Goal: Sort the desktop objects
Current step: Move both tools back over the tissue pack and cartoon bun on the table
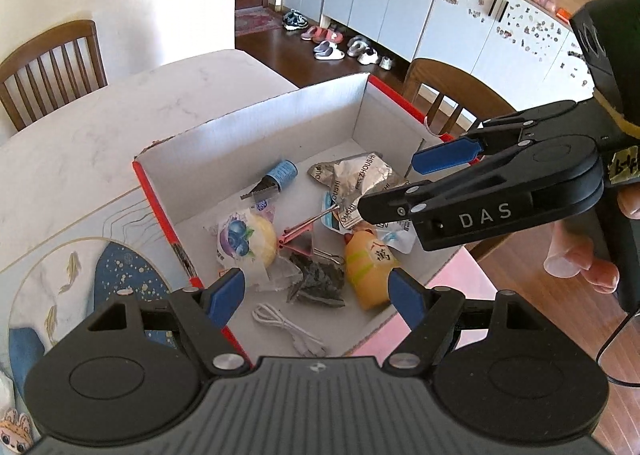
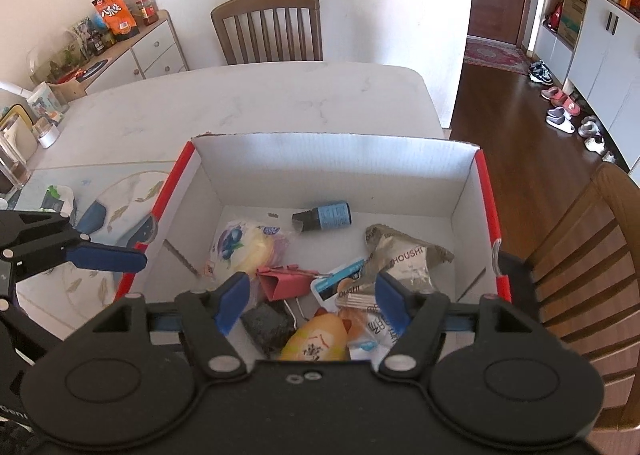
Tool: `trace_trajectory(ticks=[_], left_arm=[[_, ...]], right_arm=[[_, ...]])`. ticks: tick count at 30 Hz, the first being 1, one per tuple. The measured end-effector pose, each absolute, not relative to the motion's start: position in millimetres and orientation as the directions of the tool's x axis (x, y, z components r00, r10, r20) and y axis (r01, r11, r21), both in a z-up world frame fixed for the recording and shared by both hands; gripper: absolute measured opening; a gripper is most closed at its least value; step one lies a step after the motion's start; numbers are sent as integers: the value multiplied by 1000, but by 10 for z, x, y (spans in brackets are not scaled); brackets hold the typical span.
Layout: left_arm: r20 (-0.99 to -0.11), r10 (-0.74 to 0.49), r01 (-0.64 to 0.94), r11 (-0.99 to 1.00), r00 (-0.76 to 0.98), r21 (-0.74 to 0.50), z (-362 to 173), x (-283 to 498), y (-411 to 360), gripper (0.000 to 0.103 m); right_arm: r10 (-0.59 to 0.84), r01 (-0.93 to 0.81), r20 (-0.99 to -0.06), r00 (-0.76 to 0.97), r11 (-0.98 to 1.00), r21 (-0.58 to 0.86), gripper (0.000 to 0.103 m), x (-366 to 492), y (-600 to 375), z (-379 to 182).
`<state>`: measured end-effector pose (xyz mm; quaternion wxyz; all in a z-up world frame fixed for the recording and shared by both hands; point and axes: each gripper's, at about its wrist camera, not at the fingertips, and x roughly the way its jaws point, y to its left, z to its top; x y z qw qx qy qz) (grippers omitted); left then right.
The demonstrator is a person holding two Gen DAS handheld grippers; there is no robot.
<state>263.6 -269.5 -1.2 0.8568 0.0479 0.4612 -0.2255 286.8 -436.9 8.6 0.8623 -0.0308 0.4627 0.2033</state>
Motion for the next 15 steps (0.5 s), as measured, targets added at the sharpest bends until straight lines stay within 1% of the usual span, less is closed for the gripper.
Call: trace_trajectory(ticks=[10, 11, 13, 15], left_arm=[[-783, -354, 418, 898, 511, -133, 104, 2375, -2342, 79], [-779, -356, 418, 899, 517, -133, 124, 2346, -2294, 79], [-768, -358, 418, 899, 531, -130, 163, 2288, -2168, 85], [-758, -356, 415, 901, 546, -125, 200, 2242, -2031, 86]], right_arm=[[323, -362, -787, 526, 922, 137, 79, 2611, -4250, 177], [323, -357, -785, 529, 924, 139, 79, 2577, -4225, 186], [324, -349, -780, 536, 926, 145, 83, 2511, -4161, 207], [316, -344, -775, 547, 929, 136, 86, 2445, -4076, 229]])
